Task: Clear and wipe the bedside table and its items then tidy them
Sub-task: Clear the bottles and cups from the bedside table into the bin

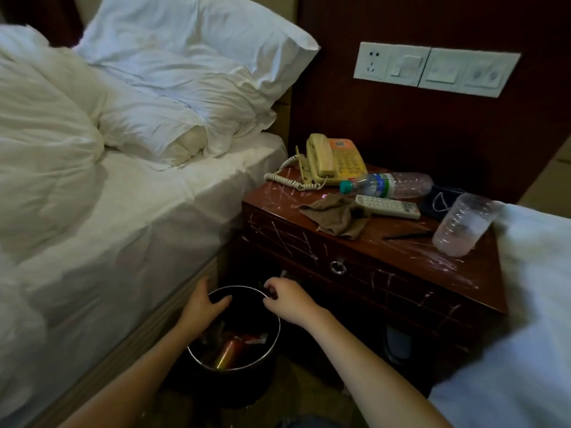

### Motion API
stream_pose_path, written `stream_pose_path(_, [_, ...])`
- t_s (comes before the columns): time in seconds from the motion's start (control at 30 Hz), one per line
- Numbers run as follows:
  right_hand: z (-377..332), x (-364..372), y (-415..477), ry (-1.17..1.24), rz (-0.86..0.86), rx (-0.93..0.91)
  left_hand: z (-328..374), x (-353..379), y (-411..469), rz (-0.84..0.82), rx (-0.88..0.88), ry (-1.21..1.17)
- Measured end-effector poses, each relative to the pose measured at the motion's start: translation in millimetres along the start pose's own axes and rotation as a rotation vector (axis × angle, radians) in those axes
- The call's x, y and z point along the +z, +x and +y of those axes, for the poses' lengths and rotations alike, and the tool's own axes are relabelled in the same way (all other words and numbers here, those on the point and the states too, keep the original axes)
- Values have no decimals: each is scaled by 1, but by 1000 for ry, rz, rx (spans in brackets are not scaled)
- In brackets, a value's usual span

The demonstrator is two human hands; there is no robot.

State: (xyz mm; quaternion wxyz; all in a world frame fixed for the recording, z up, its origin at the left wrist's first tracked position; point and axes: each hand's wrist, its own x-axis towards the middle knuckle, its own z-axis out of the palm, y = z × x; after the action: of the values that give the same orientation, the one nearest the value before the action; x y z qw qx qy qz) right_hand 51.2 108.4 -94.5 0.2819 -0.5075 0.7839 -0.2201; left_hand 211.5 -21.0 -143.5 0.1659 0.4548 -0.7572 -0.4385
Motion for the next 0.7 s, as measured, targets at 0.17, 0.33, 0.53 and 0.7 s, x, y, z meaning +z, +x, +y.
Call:
stream_pose_path(0.17, [1, -72, -34, 101, 378, 16, 113, 10, 14, -10, 276, -168])
stream_pose_path(0.33, [31, -151, -93, 145, 747, 58, 233, 60, -7, -181, 545, -185])
stream_pose_path(0.53, [100, -191, -150, 100, 941, 467, 314, 147, -37, -346, 583, -50])
stream_pose_path(0.7, [138, -213, -142, 231, 1013, 511, 332, 182, -38, -393, 477, -82])
